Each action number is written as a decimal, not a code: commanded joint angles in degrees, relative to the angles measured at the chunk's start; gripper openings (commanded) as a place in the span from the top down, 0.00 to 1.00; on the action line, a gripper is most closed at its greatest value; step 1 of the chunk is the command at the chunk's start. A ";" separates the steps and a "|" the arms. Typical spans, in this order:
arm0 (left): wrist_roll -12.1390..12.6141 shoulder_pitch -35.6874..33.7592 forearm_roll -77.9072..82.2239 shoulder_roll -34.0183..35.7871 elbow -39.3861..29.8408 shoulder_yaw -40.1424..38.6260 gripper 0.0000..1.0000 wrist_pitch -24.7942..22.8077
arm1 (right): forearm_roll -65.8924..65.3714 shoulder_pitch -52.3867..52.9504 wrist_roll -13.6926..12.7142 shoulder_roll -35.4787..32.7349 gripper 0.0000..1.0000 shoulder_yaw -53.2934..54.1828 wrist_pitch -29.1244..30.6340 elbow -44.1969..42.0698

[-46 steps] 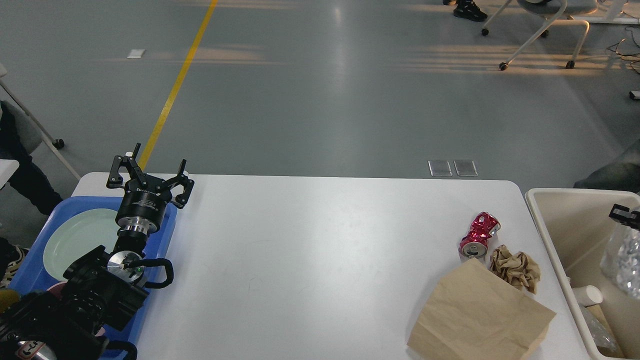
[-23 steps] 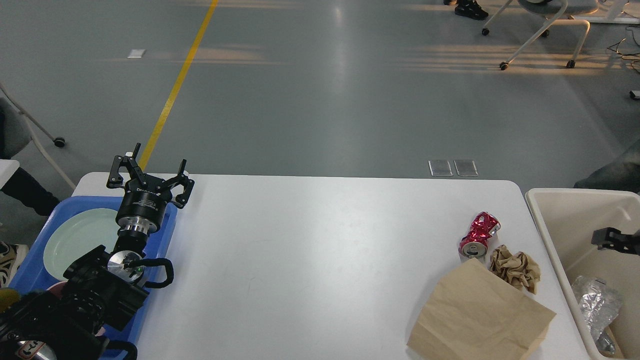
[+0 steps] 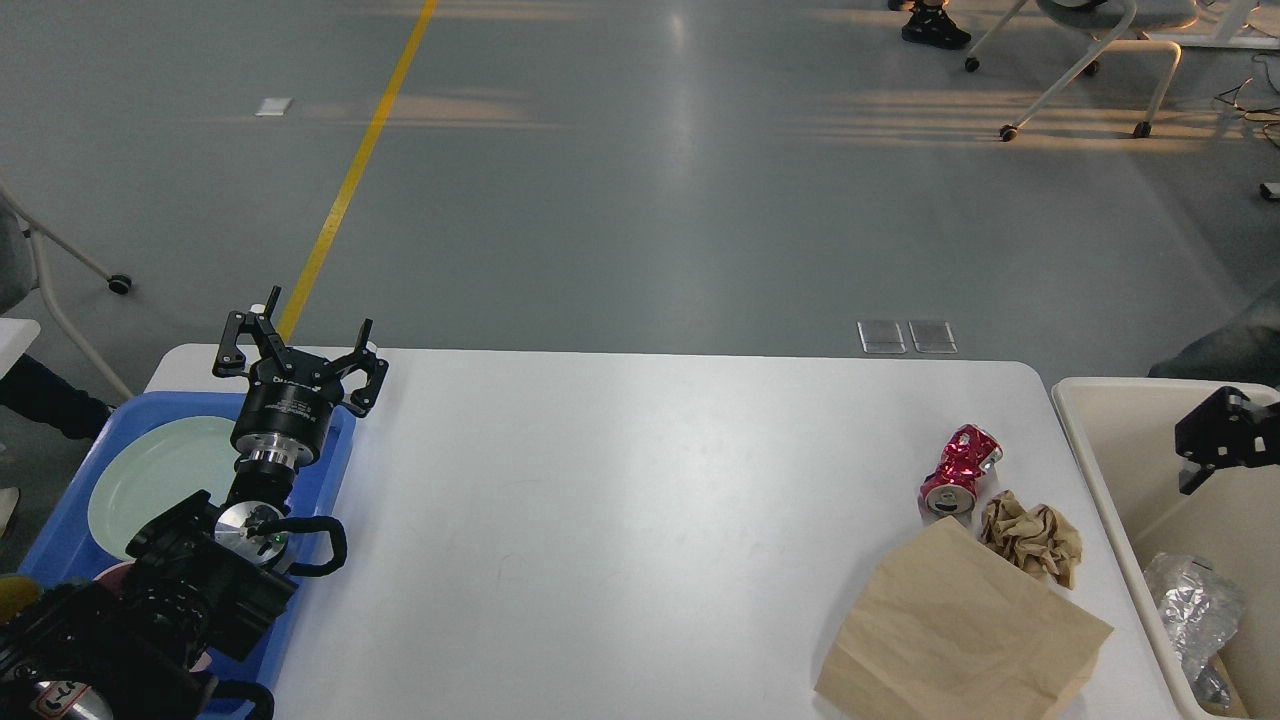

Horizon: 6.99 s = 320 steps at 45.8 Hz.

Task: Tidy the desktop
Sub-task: 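Lower the right gripper to the brown paper bag's edge, then grasp the brown paper bag, lift it and drop it into the bin, then move the right gripper down to the crumpled brown paper and grasp it, then lift the crumpled brown paper and drop it into the white bin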

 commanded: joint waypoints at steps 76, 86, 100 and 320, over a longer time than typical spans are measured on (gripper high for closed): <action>0.00 0.00 0.00 -0.05 0.00 0.00 0.04 0.00 | 5.96 -48.30 0.32 0.05 1.00 36.63 -6.67 -12.99; 0.00 0.00 0.00 -0.05 0.00 0.00 0.04 0.00 | 5.96 -47.16 0.50 -0.47 1.00 38.47 -6.67 -10.27; 0.00 0.00 0.00 0.04 -0.09 0.00 0.04 0.00 | 4.82 -38.30 0.41 -8.64 1.00 42.87 -6.15 -0.43; 0.00 0.00 0.00 -0.05 0.00 0.00 0.04 0.00 | 4.12 -13.34 0.06 -10.13 1.00 28.01 -29.36 0.45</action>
